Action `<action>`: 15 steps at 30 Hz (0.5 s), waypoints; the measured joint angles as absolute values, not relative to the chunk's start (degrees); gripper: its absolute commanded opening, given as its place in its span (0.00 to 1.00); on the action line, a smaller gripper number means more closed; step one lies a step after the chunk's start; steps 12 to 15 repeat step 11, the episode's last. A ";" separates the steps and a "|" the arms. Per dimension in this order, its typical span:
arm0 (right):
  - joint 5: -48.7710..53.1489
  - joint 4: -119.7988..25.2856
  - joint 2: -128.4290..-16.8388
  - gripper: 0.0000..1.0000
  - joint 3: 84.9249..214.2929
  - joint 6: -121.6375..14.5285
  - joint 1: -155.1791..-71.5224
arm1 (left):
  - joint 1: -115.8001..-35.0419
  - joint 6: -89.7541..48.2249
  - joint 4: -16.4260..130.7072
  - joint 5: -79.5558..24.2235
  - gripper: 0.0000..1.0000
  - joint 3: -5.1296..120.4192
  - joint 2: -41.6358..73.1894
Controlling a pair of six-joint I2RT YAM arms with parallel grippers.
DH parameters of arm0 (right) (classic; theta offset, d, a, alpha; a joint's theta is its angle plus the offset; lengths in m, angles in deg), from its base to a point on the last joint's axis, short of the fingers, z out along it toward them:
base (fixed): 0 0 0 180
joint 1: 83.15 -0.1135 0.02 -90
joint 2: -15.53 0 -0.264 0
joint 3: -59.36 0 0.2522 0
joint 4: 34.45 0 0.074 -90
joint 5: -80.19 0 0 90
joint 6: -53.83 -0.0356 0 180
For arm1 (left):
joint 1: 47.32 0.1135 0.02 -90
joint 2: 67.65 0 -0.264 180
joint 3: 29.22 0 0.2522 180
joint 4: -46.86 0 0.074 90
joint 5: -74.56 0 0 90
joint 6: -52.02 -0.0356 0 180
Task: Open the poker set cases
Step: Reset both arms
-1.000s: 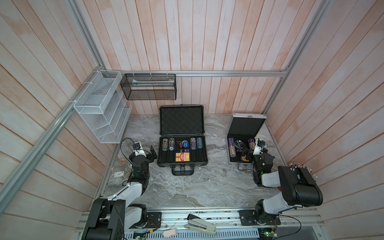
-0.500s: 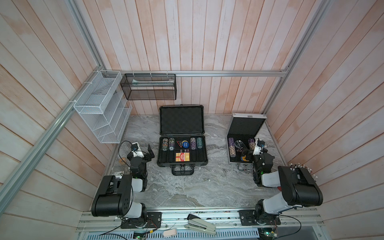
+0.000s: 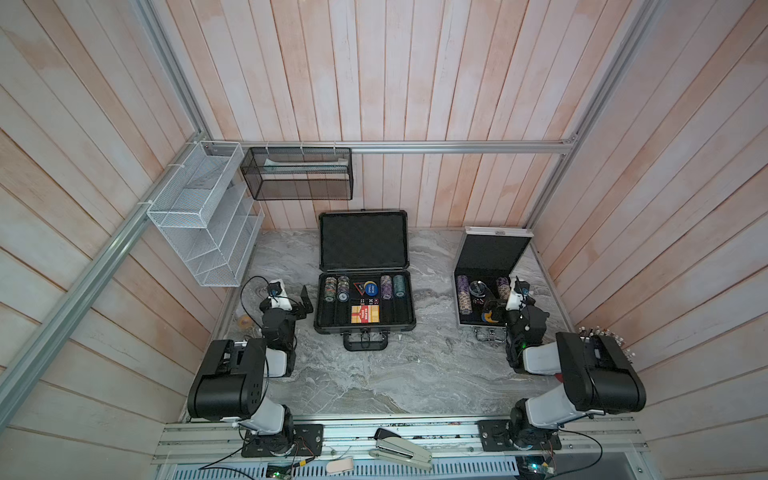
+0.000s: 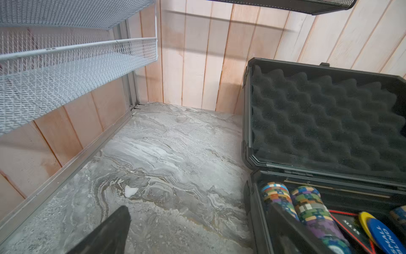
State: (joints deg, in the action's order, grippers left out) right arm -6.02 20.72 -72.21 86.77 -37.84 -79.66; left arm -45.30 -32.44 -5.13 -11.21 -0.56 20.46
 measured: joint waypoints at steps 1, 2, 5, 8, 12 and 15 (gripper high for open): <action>-6.02 20.74 -72.19 0.98 86.77 -37.84 -79.66 | -45.30 -32.44 -5.11 -11.23 1.00 -0.56 20.46; -6.02 20.74 -72.21 0.98 86.77 -37.84 -79.66 | -45.30 -32.44 -5.11 -11.23 1.00 -0.56 20.46; -6.02 20.74 -72.21 0.98 86.77 -37.84 -79.66 | -45.30 -32.44 -5.05 -11.40 1.00 -0.56 20.46; -6.02 20.72 -72.21 0.98 86.77 -37.84 -79.66 | -45.30 -32.44 -4.83 -11.45 1.00 -0.56 20.46; -6.02 20.72 -72.21 0.98 86.77 -37.67 -79.68 | -45.30 -32.44 -4.72 -11.71 1.00 -0.56 20.46; -6.02 20.72 -72.21 0.98 86.77 -37.67 -79.68 | -45.30 -32.44 -4.72 -11.71 1.00 -0.56 20.46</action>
